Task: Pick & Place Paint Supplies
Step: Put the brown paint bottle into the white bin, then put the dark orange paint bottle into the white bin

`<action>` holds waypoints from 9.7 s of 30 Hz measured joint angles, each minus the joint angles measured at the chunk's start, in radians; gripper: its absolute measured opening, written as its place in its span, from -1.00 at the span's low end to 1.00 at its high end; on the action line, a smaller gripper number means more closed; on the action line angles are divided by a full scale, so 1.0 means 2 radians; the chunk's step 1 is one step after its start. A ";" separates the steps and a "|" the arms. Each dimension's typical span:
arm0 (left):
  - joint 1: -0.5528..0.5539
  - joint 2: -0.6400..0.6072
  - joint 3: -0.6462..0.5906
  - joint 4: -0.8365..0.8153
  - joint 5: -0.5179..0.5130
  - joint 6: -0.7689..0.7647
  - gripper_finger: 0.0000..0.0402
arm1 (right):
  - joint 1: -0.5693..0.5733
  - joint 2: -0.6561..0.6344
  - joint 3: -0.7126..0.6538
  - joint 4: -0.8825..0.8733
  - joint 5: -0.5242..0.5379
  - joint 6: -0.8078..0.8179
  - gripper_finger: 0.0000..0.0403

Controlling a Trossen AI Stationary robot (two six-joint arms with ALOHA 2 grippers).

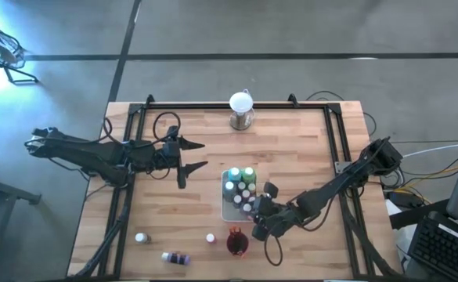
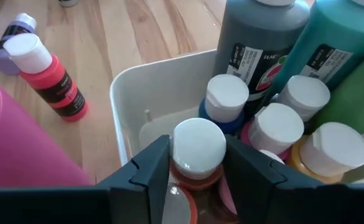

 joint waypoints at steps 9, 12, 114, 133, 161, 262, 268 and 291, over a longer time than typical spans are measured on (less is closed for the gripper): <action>0.000 0.000 0.000 0.000 0.000 0.000 0.29 | -0.001 0.000 0.000 0.000 0.002 -0.001 -0.08; 0.000 0.000 0.000 0.000 0.000 0.000 0.29 | -0.001 0.000 0.000 0.000 0.002 -0.002 -0.06; -0.225 0.354 -0.126 0.249 0.178 -0.027 0.29 | -0.021 -0.132 0.077 -0.389 -0.076 0.117 -0.21; -0.209 0.417 -0.089 0.293 0.159 -0.005 0.29 | -0.021 -0.132 0.077 -0.392 -0.077 0.112 -0.24; -0.188 0.425 -0.057 0.227 0.185 -0.029 -0.45 | -0.021 -0.132 0.077 -0.391 -0.077 0.091 -0.30; -0.055 0.209 0.081 -0.087 0.092 0.016 -0.45 | -0.106 0.038 0.316 -0.173 -0.117 -0.187 -0.07; -0.052 0.209 0.086 -0.088 0.093 0.016 -0.45 | -0.106 0.038 0.316 -0.178 -0.117 -0.190 -0.27; -0.047 0.194 0.083 -0.149 0.085 0.016 0.36 | -0.104 0.026 0.315 -0.204 -0.123 -0.176 -0.45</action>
